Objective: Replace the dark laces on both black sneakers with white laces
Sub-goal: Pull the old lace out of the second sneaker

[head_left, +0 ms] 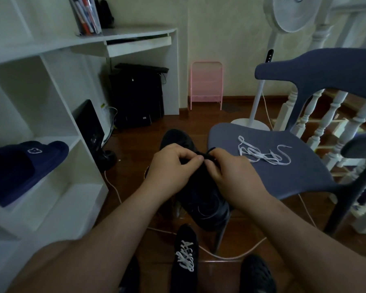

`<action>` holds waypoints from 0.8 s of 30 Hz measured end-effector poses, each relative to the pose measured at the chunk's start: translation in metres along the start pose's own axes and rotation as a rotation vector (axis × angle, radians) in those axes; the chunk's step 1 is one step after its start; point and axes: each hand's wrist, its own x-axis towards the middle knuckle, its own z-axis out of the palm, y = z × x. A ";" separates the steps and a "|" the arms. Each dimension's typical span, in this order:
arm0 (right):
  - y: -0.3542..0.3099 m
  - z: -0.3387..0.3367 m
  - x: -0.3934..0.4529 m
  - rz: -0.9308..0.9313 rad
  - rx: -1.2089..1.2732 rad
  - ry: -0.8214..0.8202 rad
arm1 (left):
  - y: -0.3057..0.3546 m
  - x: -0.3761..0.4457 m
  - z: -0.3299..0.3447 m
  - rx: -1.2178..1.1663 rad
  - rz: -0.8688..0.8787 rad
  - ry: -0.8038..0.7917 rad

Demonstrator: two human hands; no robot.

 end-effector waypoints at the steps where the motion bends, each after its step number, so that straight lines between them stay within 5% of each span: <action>1: 0.000 0.000 0.000 -0.003 0.003 -0.006 | 0.000 0.001 -0.001 -0.003 -0.011 -0.017; 7: 0.010 -0.009 0.005 0.056 0.068 0.052 | -0.003 0.002 -0.026 -0.727 0.022 -0.329; 14: 0.003 -0.002 0.001 -0.006 -0.016 0.053 | -0.004 -0.001 -0.003 -0.054 0.063 -0.075; 20: 0.004 0.000 0.003 -0.026 -0.035 0.040 | -0.003 -0.001 0.001 -0.067 0.089 -0.010; 24: 0.014 -0.003 0.005 0.030 0.021 0.075 | -0.004 0.000 -0.018 -0.203 0.233 -0.192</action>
